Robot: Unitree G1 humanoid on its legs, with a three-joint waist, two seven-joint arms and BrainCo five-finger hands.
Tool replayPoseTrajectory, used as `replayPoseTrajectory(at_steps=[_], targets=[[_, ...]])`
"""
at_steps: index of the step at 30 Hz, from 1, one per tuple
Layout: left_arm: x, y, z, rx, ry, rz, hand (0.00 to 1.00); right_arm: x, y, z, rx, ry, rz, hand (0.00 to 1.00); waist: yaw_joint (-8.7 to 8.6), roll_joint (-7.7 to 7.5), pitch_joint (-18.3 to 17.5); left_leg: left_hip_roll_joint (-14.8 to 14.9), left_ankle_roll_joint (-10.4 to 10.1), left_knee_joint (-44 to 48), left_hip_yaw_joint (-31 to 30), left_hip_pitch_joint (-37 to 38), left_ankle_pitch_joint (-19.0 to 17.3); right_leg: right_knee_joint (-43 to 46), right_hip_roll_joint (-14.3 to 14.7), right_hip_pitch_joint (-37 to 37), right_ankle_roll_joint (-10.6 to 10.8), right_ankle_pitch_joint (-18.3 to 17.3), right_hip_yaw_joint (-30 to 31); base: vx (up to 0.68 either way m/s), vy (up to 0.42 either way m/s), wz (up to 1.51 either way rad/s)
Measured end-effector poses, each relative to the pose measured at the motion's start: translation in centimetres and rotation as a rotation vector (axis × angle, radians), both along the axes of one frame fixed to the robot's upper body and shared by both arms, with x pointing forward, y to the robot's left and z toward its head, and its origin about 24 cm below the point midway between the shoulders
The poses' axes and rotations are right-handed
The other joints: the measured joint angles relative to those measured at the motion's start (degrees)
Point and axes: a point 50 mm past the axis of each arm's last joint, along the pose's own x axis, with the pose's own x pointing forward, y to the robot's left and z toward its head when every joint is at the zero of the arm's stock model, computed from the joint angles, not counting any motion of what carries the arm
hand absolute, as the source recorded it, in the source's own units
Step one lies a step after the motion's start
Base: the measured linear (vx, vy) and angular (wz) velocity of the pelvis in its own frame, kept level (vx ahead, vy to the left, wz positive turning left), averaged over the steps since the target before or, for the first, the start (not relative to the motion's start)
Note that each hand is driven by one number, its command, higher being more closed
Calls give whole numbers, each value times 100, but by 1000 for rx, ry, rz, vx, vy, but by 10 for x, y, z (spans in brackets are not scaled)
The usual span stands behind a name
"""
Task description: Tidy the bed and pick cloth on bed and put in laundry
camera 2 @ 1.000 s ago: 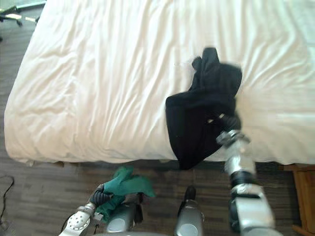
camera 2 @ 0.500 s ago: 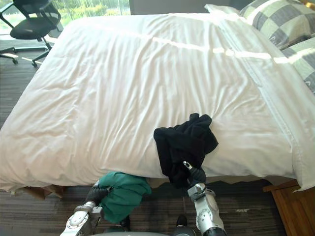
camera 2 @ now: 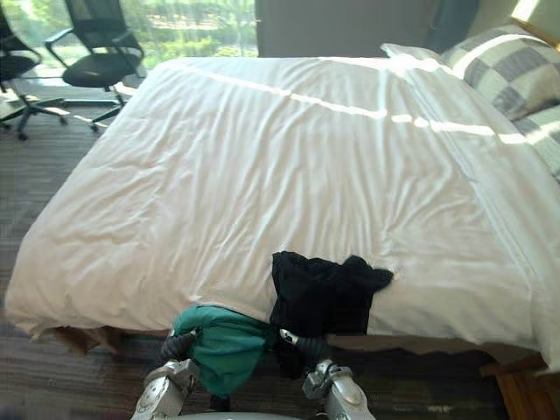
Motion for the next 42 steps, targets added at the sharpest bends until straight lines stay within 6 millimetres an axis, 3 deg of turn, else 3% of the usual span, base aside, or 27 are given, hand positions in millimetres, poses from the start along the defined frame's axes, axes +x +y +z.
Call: replayPoseTrajectory(at_steps=[1, 2, 3, 4, 6, 7, 9, 10, 11, 12, 13, 14, 15, 16, 19, 21, 22, 23, 24, 25, 26, 27, 28, 36, 39, 42], targets=[[-2, -1, 0, -6, -3, 11, 100, -4, 1, -2, -1, 13, -1, 100, 33, -4, 2, -83, 59, -2, -90, -51, 39, 62, -83, 145, 37, -83, -319, 66, 13, 139], [-10, -2, -2, -13, 13, 21, 100, -10, 2, -4, 1, 32, -3, 100, 62, -24, -19, -200, 492, -3, 1, -153, -69, 142, -167, 279, 98, -70, -656, 83, 54, 199], [-15, -1, -2, -14, 16, 20, 100, -20, 5, -5, 6, 67, -25, 100, 74, -149, -71, -316, 1335, -1, 698, -204, -312, 120, -345, 531, 151, -15, -1325, 143, 126, 282], [-12, -3, 0, -23, -4, 2, 100, -26, 5, -4, 5, 76, -57, 100, 91, -288, -36, -371, 1721, 52, 1537, -217, -555, 133, -510, 845, 182, 41, -1988, 174, 217, 292], [-7, -6, 3, -36, -35, -19, 100, -24, 2, -3, -18, 79, -89, 100, 146, -315, -63, -232, 1573, 804, 2694, -376, -370, 396, -687, 1026, 203, 17, -2416, 208, 328, 268], [-7, -15, 3, -60, -39, -38, 100, -18, -7, -2, -68, 73, -121, 100, 182, -137, -124, -270, 1269, 1013, 3241, -396, -378, 985, -824, 1251, 201, 19, -2769, 162, 308, 261], [-8, -14, 3, -53, -42, -36, 100, -7, -5, 1, -77, 52, -134, 100, 213, -127, -97, -548, 1276, 774, 2773, -297, -359, 2039, -1192, 1272, 176, 33, -2745, 168, 215, 219], [-6, -12, 4, -37, -49, -40, 100, 4, -1, 7, -71, 17, -131, 100, 214, -223, 20, -681, 1290, 683, 2420, -223, -370, 2494, -1321, 1219, 175, -250, -2577, 157, 98, 148], [-5, -11, 5, -33, -53, -40, 100, 10, 3, 10, -65, -2, -124, 100, 224, -276, 78, -748, 1295, 629, 2309, -174, -376, 2620, -1344, 1150, 62, -254, -2529, 137, 23, 124], [-5, -12, 5, -25, -54, -60, 100, 15, 7, 14, -53, -30, -119, 100, 253, -431, 192, -943, 1278, 612, 2075, -128, -423, 3190, -1603, 1072, -285, 100, -2554, 142, 59, 108], [-5, -18, 5, -29, -53, -81, 100, 17, 6, 16, -55, -47, -123, 100, 296, -355, 242, -1027, 1294, 593, 1769, -53, -465, 4041, -1872, 716, -1115, 707, -2091, 165, 97, 117], [-4, -23, 5, -36, -55, -95, 100, 15, 1, 15, -72, -46, -124, 100, 260, -298, 292, -989, 1226, 551, 1566, 38, -509, 4500, -1942, 520, -1410, 933, -1745, 182, 103, 142], [-4, -27, 5, -43, -59, -109, 100, 11, 3, 14, -74, -43, -126, 100, 173, -239, 361, -1011, 1229, 488, 1160, 52, -532, 5039, -1781, 16, -1047, 313, -1100, 193, 59, 168], [0, -25, 5, -31, -72, -102, 100, 9, 5, 14, -72, -42, -125, 100, 123, -280, 438, -1018, 1268, 490, 790, 69, -541, 5099, -1428, -447, -676, -305, -447, 194, 28, 168], [3, -23, 3, -23, -66, -109, 100, 0, 8, 11, -61, -29, -125, 100, 51, -337, 493, -1174, 1239, 504, 71, 167, -519, 4340, -878, -971, -392, -841, 401, 233, -14, 159], [6, -24, 4, -18, -74, -127, 100, -3, 7, 11, -61, -33, -135, 100, -87, -354, 477, -1293, 1266, 588, -777, 242, -535, 3311, -246, -1247, -340, -1065, 1462, 266, -149, 203], [9, -26, 4, -16, -75, -145, 100, -2, 5, 10, -66, -38, -147, 100, -148, -359, 474, -1307, 1201, 629, -1042, 252, -519, 2818, -7, -1279, -336, -1050, 1836, 225, -236, 201], [11, -27, 5, -10, -82, -178, 100, -1, 3, 9, -68, -45, -168, 100, -142, -399, 467, -1377, 1116, 670, -1274, 237, -554, 2116, 111, -1285, -364, -806, 2109, 171, -219, 137], [11, -27, 5, -7, -87, -195, 100, -1, 2, 8, -63, -45, -179, 100, -103, -517, 471, -1448, 1072, 676, -1323, 264, -584, 1845, 43, -1285, -406, -434, 2120, 170, -256, 91], [9, -26, 2, -2, -72, -207, 100, 3, 5, 7, -46, -41, -190, 100, 12, -652, 466, -1532, 1003, 686, -1340, 363, -664, 1746, -112, -1209, -388, -323, 2063, 165, -215, 31], [7, -26, -1, -1, -56, -212, 100, 6, 5, 7, -45, -41, -194, 100, 27, -585, 462, -1454, 926, 689, -1248, 389, -771, 1682, -78, -1142, -404, -313, 2017, 168, -232, 33], [4, -29, -2, -7, -46, -222, 100, 10, 2, 9, -32, -48, -221, 100, -43, -492, 481, -1228, 872, 707, -753, 409, -894, 1557, -26, -993, -423, -319, 1896, 91, -118, 20], [0, -42, -4, -38, -34, -305, 100, 11, -1, 9, -8, -38, -269, 100, -147, -362, 180, -1093, 758, 118, -421, 781, -690, 539, 155, -412, -352, -6, 1926, 45, -68, 20], [-2, -44, -7, -45, -3, -321, 100, 3, -7, 4, -19, 2, -290, 100, -152, -362, 177, -1091, 748, 109, -413, 783, -697, 529, 150, -407, -353, -7, 1916, 0, 0, 0], [-6, -44, -11, -52, 43, -342, 100, -15, -11, -5, -37, 74, -295, 100, -157, -342, 163, -1083, 734, 118, -358, 794, -795, 455, 123, -328, -350, -4, 1828, 5, 0, 5], [-9, -46, -13, -59, 84, -369, 100, -36, -16, -12, -52, 150, -306, 100, -204, -337, 111, -950, 682, 142, 233, 810, -867, 346, 80, -181, -333, -15, 1633, 34, -1, 23]])
